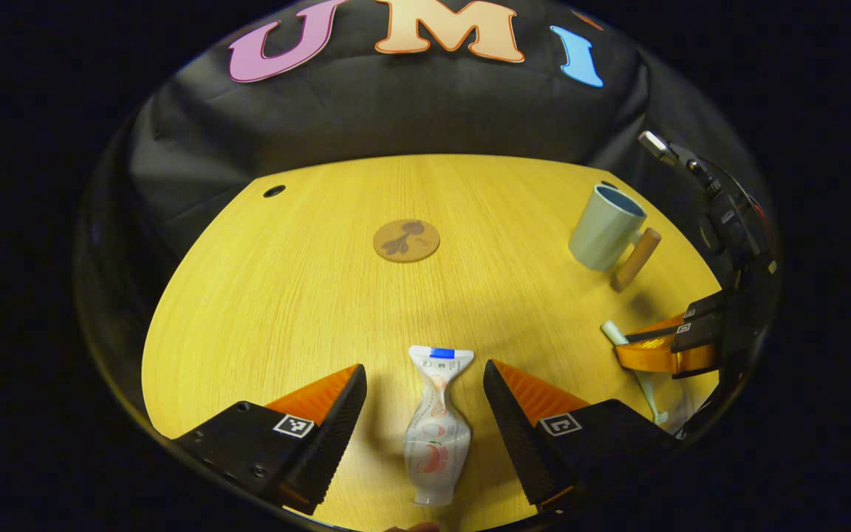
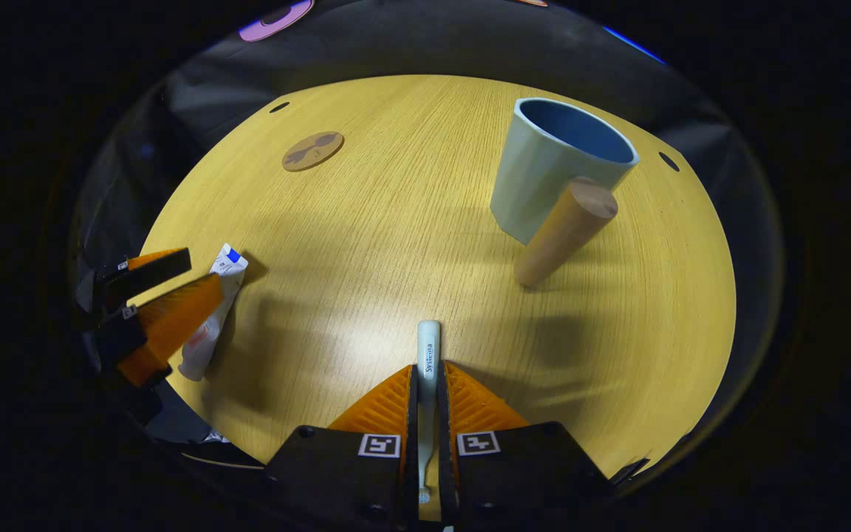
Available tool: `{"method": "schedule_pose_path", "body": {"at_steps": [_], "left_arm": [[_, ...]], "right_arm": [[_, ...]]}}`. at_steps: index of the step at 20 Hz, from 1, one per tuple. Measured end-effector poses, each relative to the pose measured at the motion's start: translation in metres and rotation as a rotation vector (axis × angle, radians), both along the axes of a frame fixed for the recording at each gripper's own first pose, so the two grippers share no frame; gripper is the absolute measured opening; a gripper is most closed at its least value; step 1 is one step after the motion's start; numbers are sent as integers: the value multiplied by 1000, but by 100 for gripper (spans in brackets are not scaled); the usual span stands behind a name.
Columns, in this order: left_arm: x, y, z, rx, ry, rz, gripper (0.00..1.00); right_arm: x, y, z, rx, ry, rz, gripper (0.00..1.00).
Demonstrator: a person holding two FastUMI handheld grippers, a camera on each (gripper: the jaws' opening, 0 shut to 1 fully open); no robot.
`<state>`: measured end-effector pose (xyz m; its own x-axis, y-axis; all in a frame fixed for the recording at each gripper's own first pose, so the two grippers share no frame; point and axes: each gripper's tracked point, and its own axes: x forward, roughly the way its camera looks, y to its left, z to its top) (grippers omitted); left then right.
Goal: Put the toothbrush and toothpaste on the desktop into the cup, then pick up the cup and place it on the coaster on the desktop.
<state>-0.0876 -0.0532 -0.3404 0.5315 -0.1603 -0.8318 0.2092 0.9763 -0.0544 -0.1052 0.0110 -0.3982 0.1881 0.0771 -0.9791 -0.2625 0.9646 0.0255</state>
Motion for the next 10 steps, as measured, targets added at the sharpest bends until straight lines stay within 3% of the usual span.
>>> {"method": "schedule_pose_path", "body": {"at_steps": [4,5,8,10], "left_arm": [[-8,1,-18,26,78,2,94],[-11,1,-20,30,93,6,94],[-8,0,-20,28,92,0,95],[-10,0,-21,13,114,45,95]], "right_arm": [[0,0,1,3,-7,13,10],[0,0,1,5,-9,15,14],[0,0,1,11,-13,23,14],[0,0,1,14,-13,28,14]]}}
